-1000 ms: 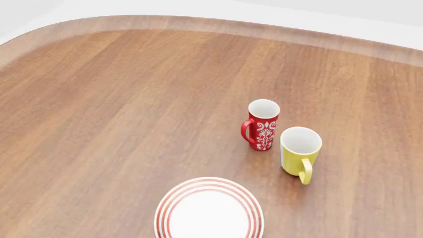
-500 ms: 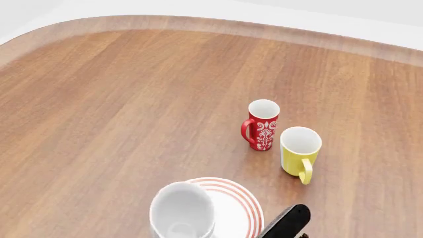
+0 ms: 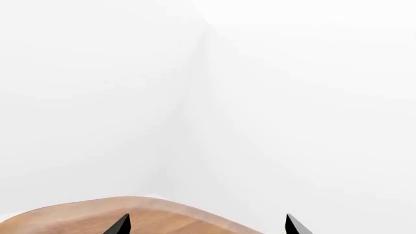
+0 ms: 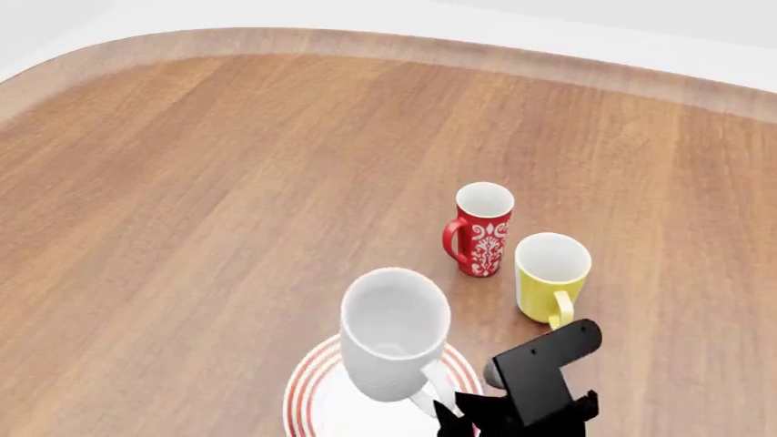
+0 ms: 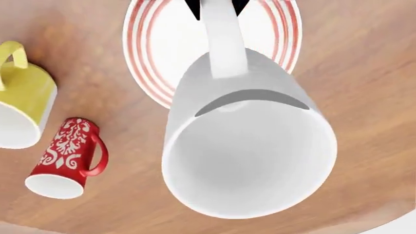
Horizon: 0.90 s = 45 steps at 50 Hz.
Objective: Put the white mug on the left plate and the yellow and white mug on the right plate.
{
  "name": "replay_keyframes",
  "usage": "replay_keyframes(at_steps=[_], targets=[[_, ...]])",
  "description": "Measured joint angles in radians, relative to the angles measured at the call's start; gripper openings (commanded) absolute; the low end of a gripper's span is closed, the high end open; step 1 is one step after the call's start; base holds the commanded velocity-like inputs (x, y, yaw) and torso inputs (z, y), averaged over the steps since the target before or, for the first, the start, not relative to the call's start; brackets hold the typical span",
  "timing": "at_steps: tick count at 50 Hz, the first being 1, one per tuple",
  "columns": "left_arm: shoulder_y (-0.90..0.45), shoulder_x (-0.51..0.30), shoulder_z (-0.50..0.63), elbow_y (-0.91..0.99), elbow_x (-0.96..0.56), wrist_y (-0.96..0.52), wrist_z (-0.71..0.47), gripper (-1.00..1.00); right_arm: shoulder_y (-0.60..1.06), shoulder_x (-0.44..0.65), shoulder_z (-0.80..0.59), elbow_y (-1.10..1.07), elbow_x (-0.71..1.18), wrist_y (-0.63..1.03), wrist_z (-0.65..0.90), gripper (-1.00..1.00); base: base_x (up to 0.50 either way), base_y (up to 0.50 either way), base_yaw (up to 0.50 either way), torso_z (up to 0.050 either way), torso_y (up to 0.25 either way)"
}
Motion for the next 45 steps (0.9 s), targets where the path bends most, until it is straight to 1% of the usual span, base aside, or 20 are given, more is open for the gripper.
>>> replay_keyframes(at_steps=[11,21,45], targets=[[0.005,-0.004,0.000,0.005,-0.004,0.003,-0.003,1.00,0.073,-0.030,-0.018,0.066,-0.013,0.056,0.029,-1.00,0.00,0.00,0.00,0.000,0.001],[0.009,-0.006,0.000,0.009,-0.003,0.008,-0.007,1.00,0.126,-0.054,-0.055,0.129,-0.037,0.072,0.027,-1.00,0.00,0.00,0.00,0.000,0.000],[0.028,-0.011,-0.010,0.020,-0.016,0.029,-0.010,1.00,0.154,-0.089,-0.112,0.251,-0.077,0.058,0.028,-1.00,0.00,0.00,0.00,0.000,0.000]])
